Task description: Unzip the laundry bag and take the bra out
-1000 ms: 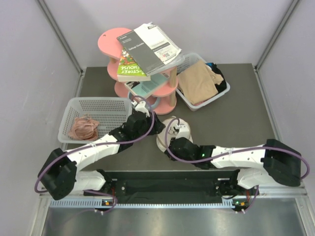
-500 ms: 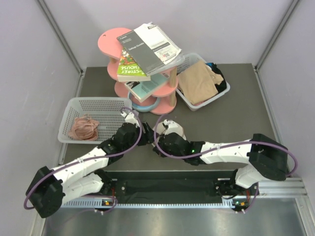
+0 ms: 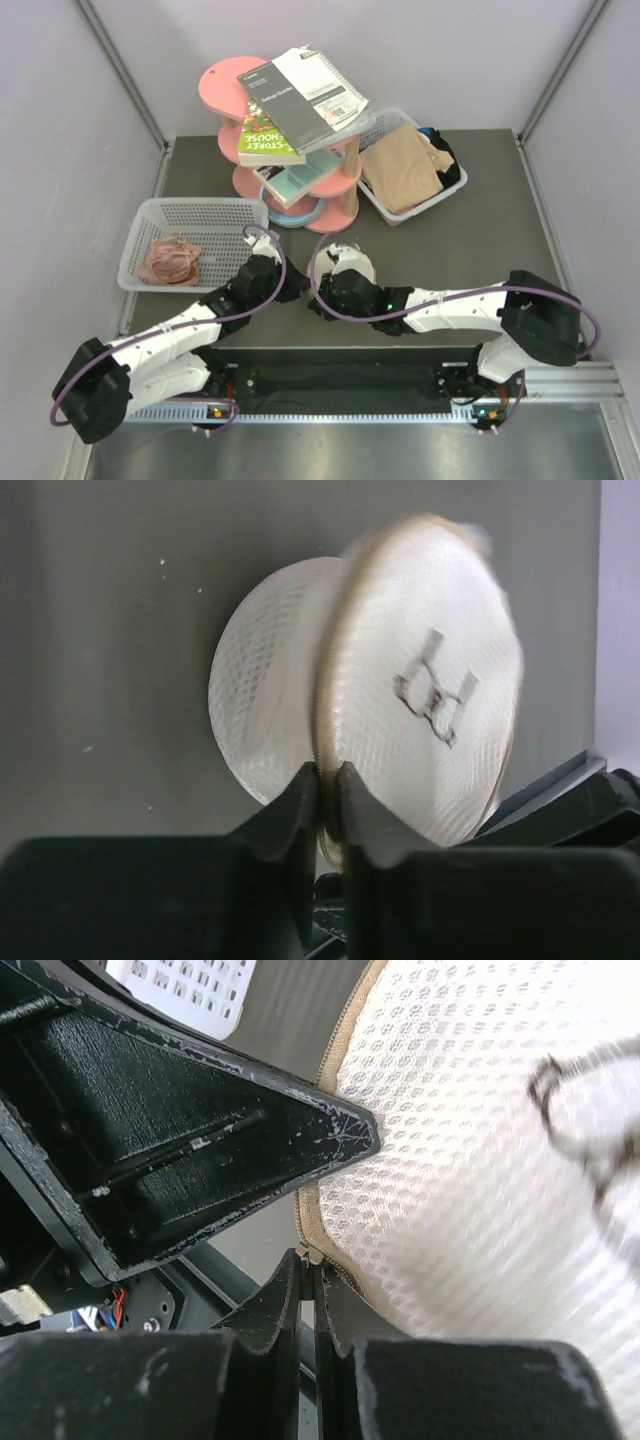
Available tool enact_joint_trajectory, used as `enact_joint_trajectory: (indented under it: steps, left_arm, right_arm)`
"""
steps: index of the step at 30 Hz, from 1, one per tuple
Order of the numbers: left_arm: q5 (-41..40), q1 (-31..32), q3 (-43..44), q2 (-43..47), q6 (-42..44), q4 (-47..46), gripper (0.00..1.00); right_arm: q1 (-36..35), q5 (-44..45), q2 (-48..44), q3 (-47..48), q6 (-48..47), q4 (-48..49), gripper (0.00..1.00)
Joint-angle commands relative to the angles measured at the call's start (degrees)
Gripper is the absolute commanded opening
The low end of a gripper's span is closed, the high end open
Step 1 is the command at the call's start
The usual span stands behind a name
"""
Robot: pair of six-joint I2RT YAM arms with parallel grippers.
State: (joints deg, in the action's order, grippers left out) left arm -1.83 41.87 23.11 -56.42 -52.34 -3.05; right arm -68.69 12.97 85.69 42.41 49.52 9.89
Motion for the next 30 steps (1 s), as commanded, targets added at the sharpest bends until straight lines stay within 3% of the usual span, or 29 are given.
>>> enact_joint_trajectory:
  steps: [1,4,17,30]
  left_arm:
    - [-0.1,-0.1,-0.3,0.1,-0.3,-3.4,0.08]
    - [-0.5,-0.1,-0.2,0.2,-0.3,-2.9,0.00]
    - [-4.0,-0.1,1.4,-0.4,2.2,0.3,0.00]
    - [-9.2,-0.7,4.2,-0.9,6.5,2.8,0.00]
  right_arm:
    - [-0.2,-0.3,0.4,1.7,-0.4,2.8,0.00]
    - [-0.1,-0.2,0.6,1.8,-0.2,2.7,0.00]
    - [-0.2,0.3,0.4,2.6,-0.3,0.5,0.00]
    - [-0.1,3.3,-5.8,-0.7,-0.4,-4.8,0.00]
